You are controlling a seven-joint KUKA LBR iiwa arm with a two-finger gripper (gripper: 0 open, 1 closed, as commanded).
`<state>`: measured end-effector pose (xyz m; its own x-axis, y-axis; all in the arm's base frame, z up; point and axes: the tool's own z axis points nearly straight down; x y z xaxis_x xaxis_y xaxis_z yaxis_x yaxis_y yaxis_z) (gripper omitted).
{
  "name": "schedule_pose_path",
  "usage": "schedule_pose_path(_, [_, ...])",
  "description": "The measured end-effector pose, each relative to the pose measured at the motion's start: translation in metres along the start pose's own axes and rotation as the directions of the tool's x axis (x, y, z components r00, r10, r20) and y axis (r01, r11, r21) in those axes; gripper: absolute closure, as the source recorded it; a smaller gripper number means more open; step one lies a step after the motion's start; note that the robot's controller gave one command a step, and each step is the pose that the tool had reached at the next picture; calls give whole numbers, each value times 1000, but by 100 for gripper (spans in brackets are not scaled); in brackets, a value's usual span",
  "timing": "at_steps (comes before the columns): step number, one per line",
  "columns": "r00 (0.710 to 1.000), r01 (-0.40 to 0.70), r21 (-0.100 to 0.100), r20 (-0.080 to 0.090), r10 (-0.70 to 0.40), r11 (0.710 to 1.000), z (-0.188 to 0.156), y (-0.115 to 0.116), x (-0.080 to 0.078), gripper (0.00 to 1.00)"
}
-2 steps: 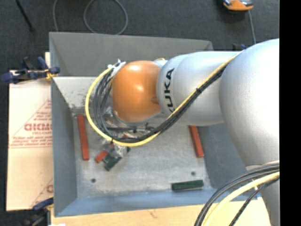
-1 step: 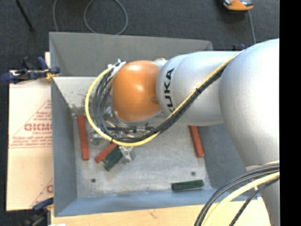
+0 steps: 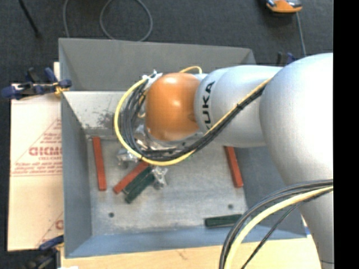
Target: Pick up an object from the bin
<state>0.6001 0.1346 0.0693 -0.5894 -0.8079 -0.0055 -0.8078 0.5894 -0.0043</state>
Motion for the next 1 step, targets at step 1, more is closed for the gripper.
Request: schedule_pose_path(1, [949,316,2,2,-316,949,-3,-31,-35,0])
